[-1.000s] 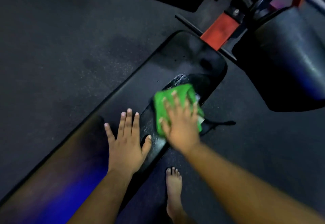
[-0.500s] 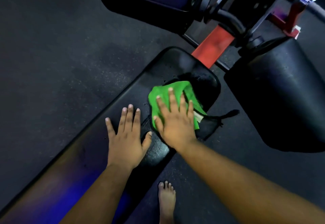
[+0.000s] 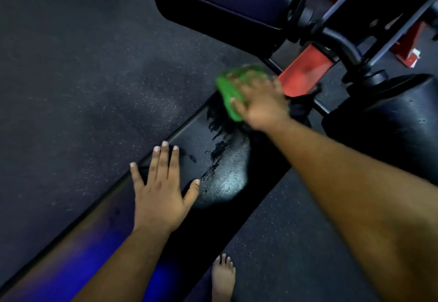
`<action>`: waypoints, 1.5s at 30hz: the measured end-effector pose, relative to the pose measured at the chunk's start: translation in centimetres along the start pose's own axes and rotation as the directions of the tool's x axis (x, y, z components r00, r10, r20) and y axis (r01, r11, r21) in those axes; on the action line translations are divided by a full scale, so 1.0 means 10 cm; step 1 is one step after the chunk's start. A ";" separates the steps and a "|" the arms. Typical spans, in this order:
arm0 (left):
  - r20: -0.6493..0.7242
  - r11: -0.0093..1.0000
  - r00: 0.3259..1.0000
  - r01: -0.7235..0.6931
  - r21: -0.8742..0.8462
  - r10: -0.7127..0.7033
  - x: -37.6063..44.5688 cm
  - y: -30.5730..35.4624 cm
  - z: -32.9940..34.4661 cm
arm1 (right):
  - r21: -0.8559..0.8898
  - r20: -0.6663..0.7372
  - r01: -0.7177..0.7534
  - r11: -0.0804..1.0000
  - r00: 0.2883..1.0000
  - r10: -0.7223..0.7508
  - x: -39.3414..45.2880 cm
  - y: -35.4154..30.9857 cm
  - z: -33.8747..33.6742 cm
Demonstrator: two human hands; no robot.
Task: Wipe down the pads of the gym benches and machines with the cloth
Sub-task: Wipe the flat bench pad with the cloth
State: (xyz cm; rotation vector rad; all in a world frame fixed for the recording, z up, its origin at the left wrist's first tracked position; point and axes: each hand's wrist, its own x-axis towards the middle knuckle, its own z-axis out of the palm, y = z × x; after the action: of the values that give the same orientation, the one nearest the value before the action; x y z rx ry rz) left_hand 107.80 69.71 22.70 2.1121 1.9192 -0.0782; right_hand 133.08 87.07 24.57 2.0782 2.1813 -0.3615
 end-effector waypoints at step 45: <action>-0.007 0.970 0.971 0.237 -0.045 -0.237 -2.16 -1.67 0.14 | -0.054 0.053 0.461 0.885 0.887 -0.459 -2.26 -2.71 0.78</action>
State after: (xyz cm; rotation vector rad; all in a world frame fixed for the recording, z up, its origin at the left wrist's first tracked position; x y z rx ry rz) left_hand 89.17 49.67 23.42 1.8508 2.1525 -0.0713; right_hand 106.77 62.29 25.13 1.4822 2.6085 -0.3569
